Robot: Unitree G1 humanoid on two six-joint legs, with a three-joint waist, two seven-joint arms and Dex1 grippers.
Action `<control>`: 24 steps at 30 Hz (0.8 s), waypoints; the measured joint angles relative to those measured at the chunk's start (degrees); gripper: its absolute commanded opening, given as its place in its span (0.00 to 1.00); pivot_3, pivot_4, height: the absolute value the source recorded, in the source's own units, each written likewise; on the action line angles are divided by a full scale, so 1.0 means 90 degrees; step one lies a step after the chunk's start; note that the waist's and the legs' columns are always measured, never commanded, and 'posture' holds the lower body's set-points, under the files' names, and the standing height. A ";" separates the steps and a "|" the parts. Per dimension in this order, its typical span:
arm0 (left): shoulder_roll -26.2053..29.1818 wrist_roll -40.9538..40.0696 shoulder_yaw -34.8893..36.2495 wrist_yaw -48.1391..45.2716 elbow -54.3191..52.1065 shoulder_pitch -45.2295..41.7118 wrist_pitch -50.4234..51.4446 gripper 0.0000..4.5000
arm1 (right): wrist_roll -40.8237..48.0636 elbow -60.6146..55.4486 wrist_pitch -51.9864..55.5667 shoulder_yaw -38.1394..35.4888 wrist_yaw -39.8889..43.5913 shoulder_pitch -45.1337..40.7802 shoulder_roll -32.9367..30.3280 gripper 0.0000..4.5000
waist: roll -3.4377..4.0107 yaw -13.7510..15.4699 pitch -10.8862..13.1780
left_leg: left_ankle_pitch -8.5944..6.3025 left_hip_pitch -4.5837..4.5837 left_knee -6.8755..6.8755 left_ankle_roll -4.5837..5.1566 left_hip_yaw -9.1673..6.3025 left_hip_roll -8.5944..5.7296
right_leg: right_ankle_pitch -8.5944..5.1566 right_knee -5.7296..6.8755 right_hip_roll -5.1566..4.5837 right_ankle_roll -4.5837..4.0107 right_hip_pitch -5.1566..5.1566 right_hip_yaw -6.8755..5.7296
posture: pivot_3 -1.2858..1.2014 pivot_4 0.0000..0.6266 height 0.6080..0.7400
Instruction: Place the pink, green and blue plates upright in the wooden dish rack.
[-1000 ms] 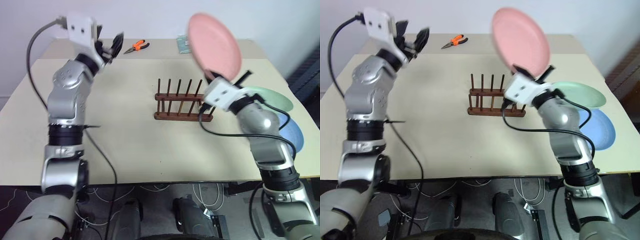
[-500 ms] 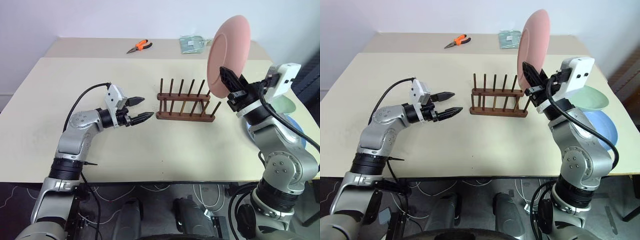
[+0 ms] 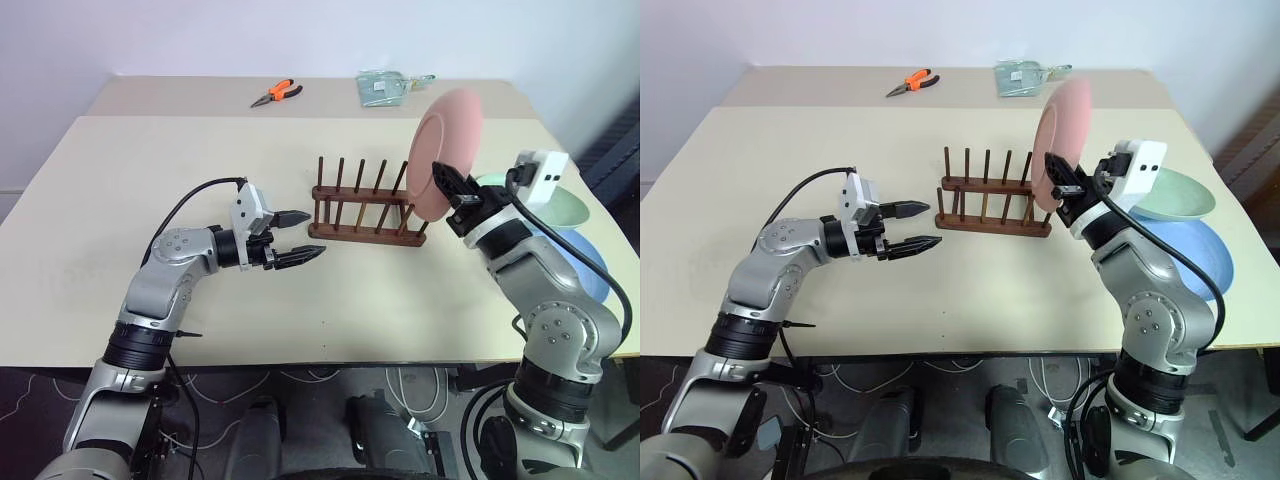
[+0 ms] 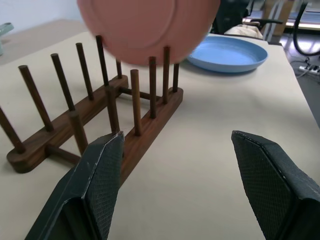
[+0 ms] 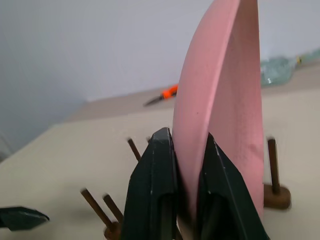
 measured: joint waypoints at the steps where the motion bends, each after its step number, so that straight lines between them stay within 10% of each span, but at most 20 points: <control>1: -0.0009 0.0003 -0.0011 -0.0002 -0.0009 0.0000 0.0000 0.79 | -0.0032 0.0133 -0.0006 0.0025 -0.0026 -0.0009 -0.0013 0.18 | 0.0002 0.0001 0.0001 | 0.0000 0.0000 0.0000 0.0000 0.0000 0.0000 | 0.0000 0.0000 0.0000 0.0000 0.0000 0.0000 | 0.52 0.24 0.94; 6: -0.0008 0.0013 -0.0010 -0.0003 -0.0012 0.0000 -0.0002 0.79 | -0.0161 0.0293 -0.0244 0.0132 -0.0052 -0.0141 -0.0164 0.69 | 0.0003 0.0003 0.0002 | 0.0000 -0.0001 -0.0001 0.0000 0.0000 0.0000 | 0.0000 -0.0001 0.0000 0.0001 -0.0001 0.0001 | 0.52 0.24 0.94; 19: 0.0009 0.0077 -0.0012 -0.0018 0.0048 0.0019 -0.0042 0.79 | -0.0096 -0.0977 -0.0723 -0.0863 0.2155 0.1274 -0.3355 0.69 | 0.0010 0.0045 0.0006 | -0.0003 -0.0010 0.0007 0.0004 0.0000 -0.0002 | -0.0003 -0.0010 -0.0002 0.0003 0.0000 0.0002 | 0.52 0.24 0.94; 24: -0.0015 0.0137 -0.0017 -0.0112 0.0255 -0.0051 -0.0159 0.79 | -0.2105 -0.0069 -0.1798 -0.0647 0.2498 0.2694 -0.4691 0.69 | 0.0009 0.0030 0.0005 | -0.0004 -0.0007 0.0019 0.0004 0.0010 -0.0003 | -0.0002 -0.0013 -0.0007 0.0000 0.0001 0.0004 | 0.52 0.24 0.94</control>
